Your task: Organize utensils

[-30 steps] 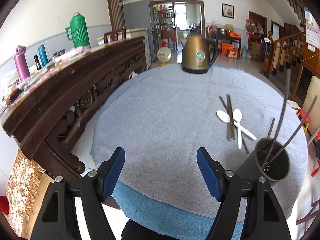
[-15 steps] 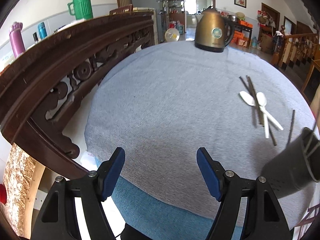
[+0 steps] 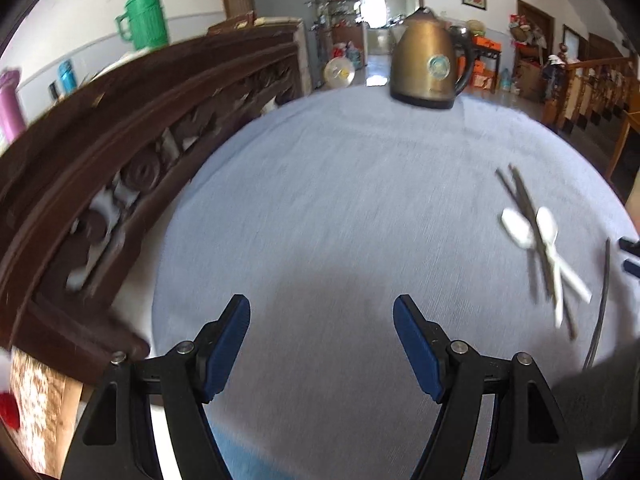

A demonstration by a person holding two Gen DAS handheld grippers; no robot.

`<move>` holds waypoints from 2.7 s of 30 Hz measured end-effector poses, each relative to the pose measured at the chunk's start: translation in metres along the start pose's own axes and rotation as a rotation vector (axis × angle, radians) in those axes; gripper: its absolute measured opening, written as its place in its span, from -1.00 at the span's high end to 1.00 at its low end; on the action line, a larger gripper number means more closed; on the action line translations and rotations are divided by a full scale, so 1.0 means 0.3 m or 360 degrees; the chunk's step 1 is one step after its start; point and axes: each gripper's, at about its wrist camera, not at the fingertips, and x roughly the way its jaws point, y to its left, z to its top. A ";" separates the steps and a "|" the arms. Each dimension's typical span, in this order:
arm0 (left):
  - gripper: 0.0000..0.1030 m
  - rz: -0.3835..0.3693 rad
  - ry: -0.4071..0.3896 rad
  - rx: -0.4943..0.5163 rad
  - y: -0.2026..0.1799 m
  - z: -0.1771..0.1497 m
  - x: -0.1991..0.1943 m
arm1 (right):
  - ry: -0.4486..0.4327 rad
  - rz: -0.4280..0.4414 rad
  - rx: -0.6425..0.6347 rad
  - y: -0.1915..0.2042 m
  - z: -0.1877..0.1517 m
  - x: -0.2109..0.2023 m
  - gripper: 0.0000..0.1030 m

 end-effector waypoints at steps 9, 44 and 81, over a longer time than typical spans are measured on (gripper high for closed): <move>-0.45 -0.0247 -0.0056 0.0119 -0.185 0.321 0.119 | -0.0067 -0.0088 -0.0111 0.063 0.006 0.106 0.83; 0.79 -0.0516 0.0339 0.0580 -0.687 0.464 0.382 | -0.0230 0.0263 -0.0036 0.017 0.018 0.109 0.86; 0.55 -0.0494 0.0562 0.0102 -0.367 0.507 0.536 | -0.0243 0.0279 -0.0055 -0.001 0.007 0.082 0.86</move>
